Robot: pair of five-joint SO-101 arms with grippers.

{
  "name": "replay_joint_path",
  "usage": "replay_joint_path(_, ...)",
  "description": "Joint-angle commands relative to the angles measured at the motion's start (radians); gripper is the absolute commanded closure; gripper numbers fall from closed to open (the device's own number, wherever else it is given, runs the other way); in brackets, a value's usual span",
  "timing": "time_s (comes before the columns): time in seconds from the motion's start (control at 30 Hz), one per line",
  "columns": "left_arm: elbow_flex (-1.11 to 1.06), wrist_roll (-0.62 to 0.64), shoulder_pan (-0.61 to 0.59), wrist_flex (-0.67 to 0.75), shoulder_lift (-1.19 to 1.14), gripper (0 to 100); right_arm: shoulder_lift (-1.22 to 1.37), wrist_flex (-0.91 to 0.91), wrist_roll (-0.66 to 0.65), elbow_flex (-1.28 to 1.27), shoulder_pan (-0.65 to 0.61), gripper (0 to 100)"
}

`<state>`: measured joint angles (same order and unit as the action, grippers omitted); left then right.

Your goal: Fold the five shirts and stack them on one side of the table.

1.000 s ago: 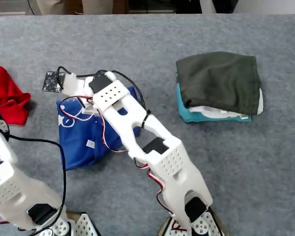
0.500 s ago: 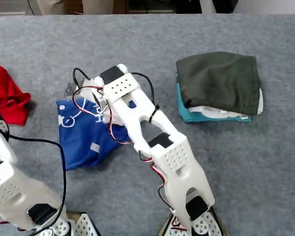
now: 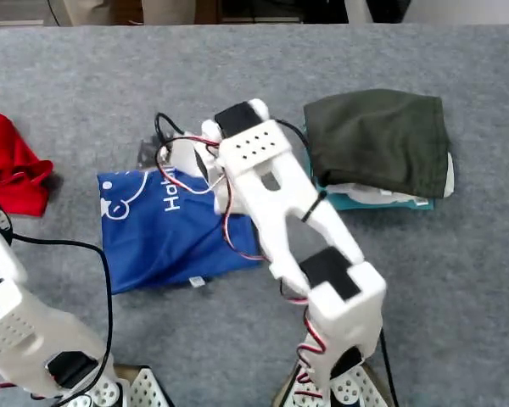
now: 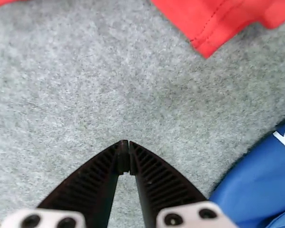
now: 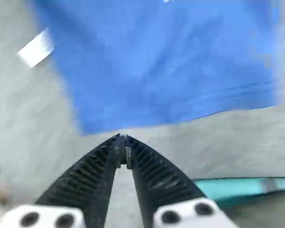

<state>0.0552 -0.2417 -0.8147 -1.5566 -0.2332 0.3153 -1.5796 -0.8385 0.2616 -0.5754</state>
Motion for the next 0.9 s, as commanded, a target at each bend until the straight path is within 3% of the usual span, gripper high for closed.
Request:
replay_joint_path(0.0,0.015,-0.009,-0.002,0.006,0.054,98,-0.031,0.315,0.094,-0.005,-0.048,99.7)
replay_joint_path(0.13,0.015,-0.011,-0.011,0.006,0.054,98,0.084,0.551,0.203,0.019,-0.104,99.7)
replay_joint_path(0.27,0.009,-0.011,-0.012,0.006,0.054,98,0.223,0.549,0.226,0.085,-0.136,99.7)
replay_joint_path(0.4,0.014,-0.012,-0.011,0.006,0.054,98,0.323,0.405,0.226,0.18,-0.13,99.7)
replay_joint_path(0.73,0.018,-0.012,-0.002,0.006,0.053,98,0.344,-0.175,0.218,0.397,-0.096,99.7)
replay_joint_path(0.87,0.018,-0.012,-0.002,0.006,0.048,98,0.298,-0.209,0.221,0.297,-0.065,99.7)
